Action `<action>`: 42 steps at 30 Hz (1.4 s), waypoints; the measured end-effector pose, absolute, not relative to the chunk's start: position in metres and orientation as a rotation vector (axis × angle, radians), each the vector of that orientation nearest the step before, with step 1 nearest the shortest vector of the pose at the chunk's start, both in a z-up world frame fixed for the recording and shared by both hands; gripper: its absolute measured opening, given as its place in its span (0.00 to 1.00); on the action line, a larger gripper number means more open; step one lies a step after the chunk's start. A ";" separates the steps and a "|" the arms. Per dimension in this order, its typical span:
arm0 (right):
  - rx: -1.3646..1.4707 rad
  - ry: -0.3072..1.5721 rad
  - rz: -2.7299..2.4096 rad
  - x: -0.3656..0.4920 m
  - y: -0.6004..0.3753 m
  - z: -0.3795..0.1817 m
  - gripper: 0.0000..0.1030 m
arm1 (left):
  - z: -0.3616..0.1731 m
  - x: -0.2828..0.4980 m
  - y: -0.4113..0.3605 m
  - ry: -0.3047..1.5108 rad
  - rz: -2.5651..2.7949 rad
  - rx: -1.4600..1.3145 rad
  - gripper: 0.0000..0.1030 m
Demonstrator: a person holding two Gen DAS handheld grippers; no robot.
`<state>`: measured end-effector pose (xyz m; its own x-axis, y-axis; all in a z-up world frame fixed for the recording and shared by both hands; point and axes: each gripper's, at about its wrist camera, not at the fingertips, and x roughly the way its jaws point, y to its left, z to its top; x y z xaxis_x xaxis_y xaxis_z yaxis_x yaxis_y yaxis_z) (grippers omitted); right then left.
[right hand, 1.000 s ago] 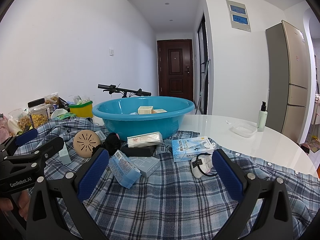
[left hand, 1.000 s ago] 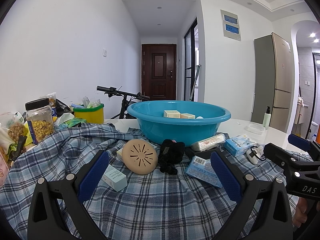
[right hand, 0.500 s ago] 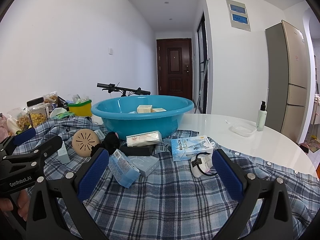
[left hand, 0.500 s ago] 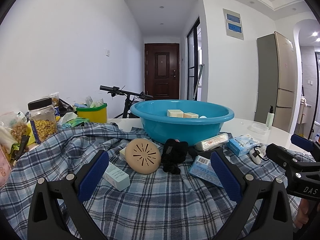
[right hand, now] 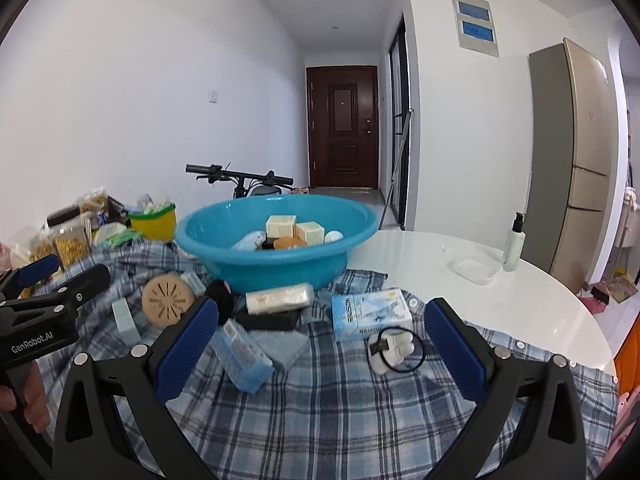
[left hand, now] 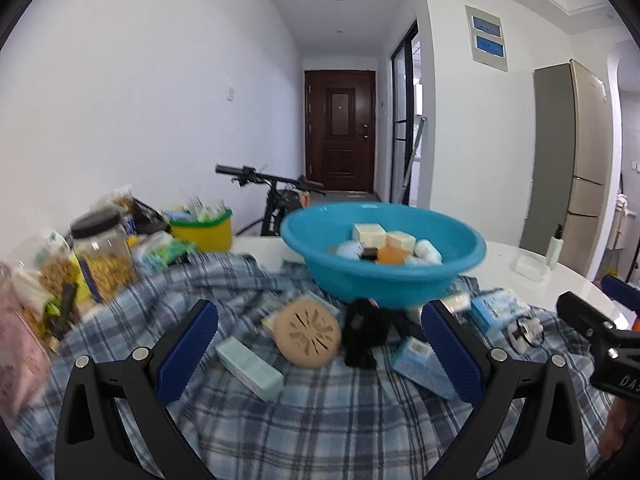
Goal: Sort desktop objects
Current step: 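Move both tools forward toward the objects in front of the blue basin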
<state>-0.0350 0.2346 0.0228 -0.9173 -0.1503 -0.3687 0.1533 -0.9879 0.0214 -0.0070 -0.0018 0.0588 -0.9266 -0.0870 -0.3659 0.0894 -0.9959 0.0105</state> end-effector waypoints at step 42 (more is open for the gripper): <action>0.921 0.138 -2.774 -0.106 0.209 0.062 1.00 | 0.094 -0.072 0.005 -0.077 -2.921 0.913 1.00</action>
